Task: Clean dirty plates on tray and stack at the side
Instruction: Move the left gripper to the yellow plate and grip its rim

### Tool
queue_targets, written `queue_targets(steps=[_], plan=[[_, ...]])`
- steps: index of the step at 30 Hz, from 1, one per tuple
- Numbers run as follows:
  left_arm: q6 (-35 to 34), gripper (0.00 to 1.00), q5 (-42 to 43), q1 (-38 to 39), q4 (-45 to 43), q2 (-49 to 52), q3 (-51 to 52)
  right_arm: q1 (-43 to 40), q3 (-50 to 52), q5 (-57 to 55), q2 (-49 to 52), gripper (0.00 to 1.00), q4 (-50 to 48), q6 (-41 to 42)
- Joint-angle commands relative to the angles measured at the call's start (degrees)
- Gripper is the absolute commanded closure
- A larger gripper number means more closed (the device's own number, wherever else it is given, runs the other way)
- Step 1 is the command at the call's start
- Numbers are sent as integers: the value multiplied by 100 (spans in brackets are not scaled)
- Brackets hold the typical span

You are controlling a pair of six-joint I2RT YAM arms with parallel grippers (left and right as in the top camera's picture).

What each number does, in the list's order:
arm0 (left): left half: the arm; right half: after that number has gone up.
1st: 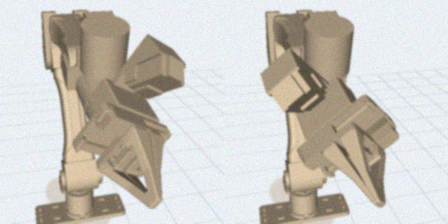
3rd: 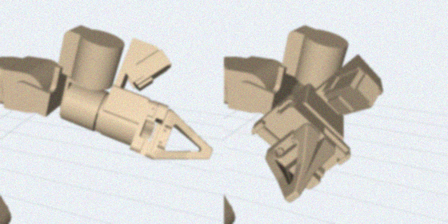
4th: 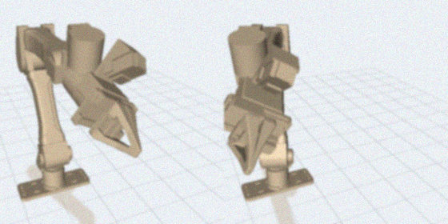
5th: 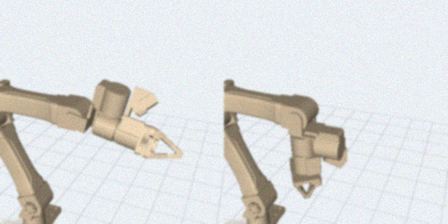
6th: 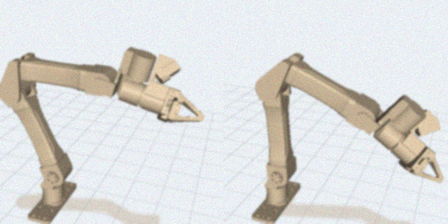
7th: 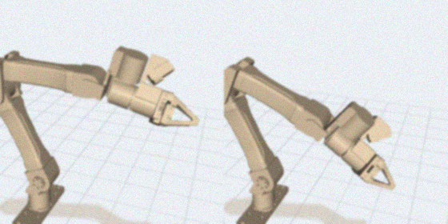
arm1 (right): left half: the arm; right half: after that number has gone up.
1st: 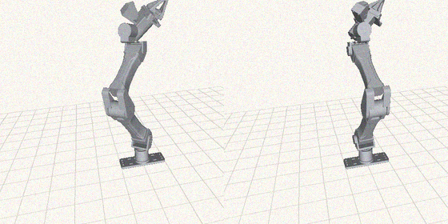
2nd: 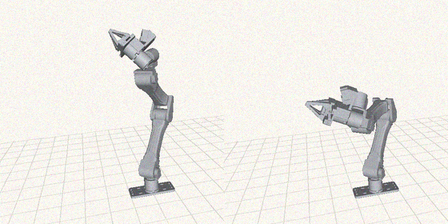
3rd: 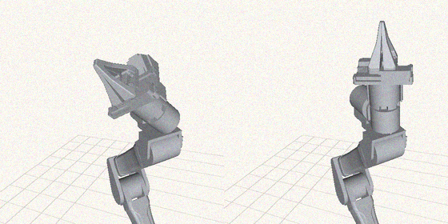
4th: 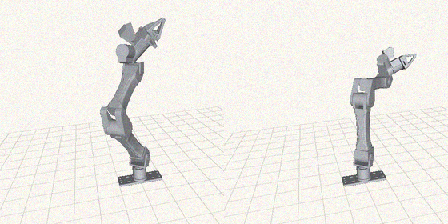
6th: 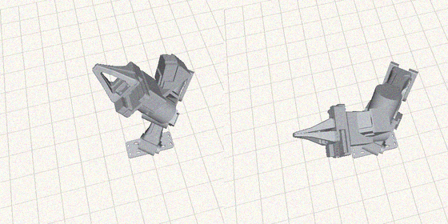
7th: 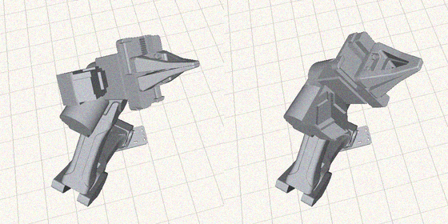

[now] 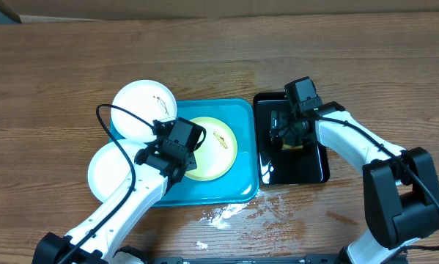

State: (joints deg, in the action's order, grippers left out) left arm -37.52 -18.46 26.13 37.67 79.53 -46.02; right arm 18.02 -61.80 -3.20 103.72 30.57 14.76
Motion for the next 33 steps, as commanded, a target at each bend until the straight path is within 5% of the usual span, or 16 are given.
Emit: queue_targets(steps=[1,7,12,13,15,21,26,29,32,33], plan=[[501,41,203,-114,42,79,-87,-9,35,-13,13,11,-35,0],[824,44,1102,-568,-188,780,-87,-9,35,-13,13,11,-33,0],[1005,66,1281,-892,-374,1202,-87,-9,35,-13,13,11,-33,0],[1003,59,1281,-909,-382,1204,-87,-9,35,-13,13,11,-33,0],[1008,78,1357,-925,-326,1196,-87,-9,35,-13,13,10,-28,0],[1078,60,1338,-933,-634,1196,-87,-9,35,-15,13,7,116,20],[1073,58,1298,-933,-710,1196,-87,-9,42,-13,13,9,254,24],[1073,62,1563,-935,-706,1196,-90,-9,107,-13,13,25,168,46],[1075,64,1626,-935,-632,1196,-111,-9,131,-13,13,72,142,46],[1073,65,1740,-940,-608,1196,-114,-9,131,-13,13,79,131,46]])
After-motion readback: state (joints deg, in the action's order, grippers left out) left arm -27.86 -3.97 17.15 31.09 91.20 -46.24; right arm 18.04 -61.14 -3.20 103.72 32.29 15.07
